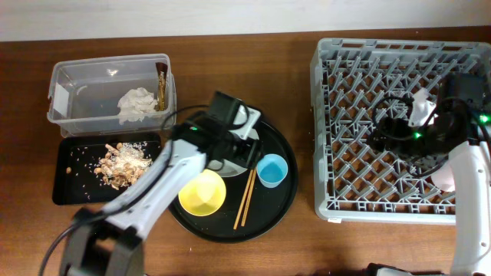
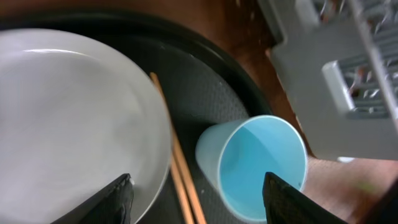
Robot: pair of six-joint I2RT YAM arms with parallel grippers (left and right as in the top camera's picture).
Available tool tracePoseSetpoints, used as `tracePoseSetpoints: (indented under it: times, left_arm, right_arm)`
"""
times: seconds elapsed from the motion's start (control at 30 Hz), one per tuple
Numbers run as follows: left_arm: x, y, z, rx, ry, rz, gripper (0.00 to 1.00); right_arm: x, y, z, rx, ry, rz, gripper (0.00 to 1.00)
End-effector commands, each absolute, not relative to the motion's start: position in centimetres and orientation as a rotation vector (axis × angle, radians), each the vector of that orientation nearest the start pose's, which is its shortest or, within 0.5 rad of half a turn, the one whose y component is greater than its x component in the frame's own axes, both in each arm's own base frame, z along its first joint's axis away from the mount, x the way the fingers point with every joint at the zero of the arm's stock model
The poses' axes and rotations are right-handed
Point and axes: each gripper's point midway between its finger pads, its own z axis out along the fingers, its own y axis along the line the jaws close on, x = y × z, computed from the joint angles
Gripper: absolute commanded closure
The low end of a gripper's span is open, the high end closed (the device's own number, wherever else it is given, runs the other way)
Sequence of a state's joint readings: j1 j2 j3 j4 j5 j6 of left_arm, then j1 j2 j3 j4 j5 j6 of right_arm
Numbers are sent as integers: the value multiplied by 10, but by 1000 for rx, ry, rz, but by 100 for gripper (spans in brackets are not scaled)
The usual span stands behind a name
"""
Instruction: Sort waste into correct bins and load items into the dishwasher rack
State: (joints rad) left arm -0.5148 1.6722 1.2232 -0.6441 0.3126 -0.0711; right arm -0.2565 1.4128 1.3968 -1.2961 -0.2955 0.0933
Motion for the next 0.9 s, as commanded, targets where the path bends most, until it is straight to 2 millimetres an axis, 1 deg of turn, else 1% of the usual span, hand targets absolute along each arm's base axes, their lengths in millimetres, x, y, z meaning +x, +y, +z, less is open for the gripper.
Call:
tracePoseSetpoints:
  times: [0.0,0.03,0.07,0.1,0.13,0.17,0.23,0.3,0.37,0.4,0.43,0.47,0.5,0.53,0.57,0.6,0.63,0.67,0.7,0.77,0.83,0.87]
  left_arm:
    - [318,-258,78,771,2688,-582,35]
    - [317,-259,65,777,2717,-577,35]
    - [317,-259,60,778,2730,-574,40]
    - [316,-258,53,779,2750,-569,56]
    - [316,-258,52,779,2752,-568,76]
    - [316,-258,52,778,2752,-568,86]
    - [315,-258,51,778,2754,-568,99]
    - [315,-257,52,775,2759,-567,100]
    - [315,-256,59,715,2775,-617,100]
    - [314,-260,72,702,2756,-720,99]
    - [315,-262,90,684,2719,-850,100]
    - [316,-261,100,667,2695,-915,100]
    - [320,-256,127,603,2631,-1102,99]
    - [323,-252,146,562,2568,-1257,99]
    - [324,-248,172,550,2456,-1473,99]
    - [324,-242,199,556,2314,-1690,100]
    - [323,-237,212,555,2250,-1782,99]
    - [322,-232,221,551,2200,-1854,100]
    - [320,-233,224,557,2186,-1877,100]
    - [316,-233,230,570,2157,-1923,99]
    - [312,-234,238,590,2113,-1980,100]
    - [313,-234,238,591,2113,-1979,100]
  right_arm:
    - [291,-24,204,401,2794,359,16]
    - [291,-24,204,401,2793,359,16]
    - [291,-24,204,401,2793,359,15]
    - [291,-24,204,401,2794,360,15]
    - [291,-24,204,401,2794,360,14]
    - [291,-24,204,401,2793,359,14]
    - [291,-24,204,401,2795,360,13]
    - [291,-24,203,403,2797,360,12]
    - [291,-24,202,404,2801,360,7]
    - [291,-24,202,404,2802,361,2]
    - [290,-24,201,405,2804,362,1]
    - [290,-23,200,404,2807,364,1]
    - [291,-11,204,292,2799,450,2]
    - [292,6,210,175,2764,581,2]
    - [294,27,222,47,2695,748,2]
    - [294,39,229,-22,2648,838,2]
    - [294,53,237,-92,2598,932,2]
    - [289,82,251,-208,2509,1108,2]
    - [284,103,260,-294,2438,1233,2]
    - [280,123,265,-368,2387,1322,2]
    - [273,151,268,-489,2294,1442,1]
    - [271,159,266,-534,2274,1462,1]
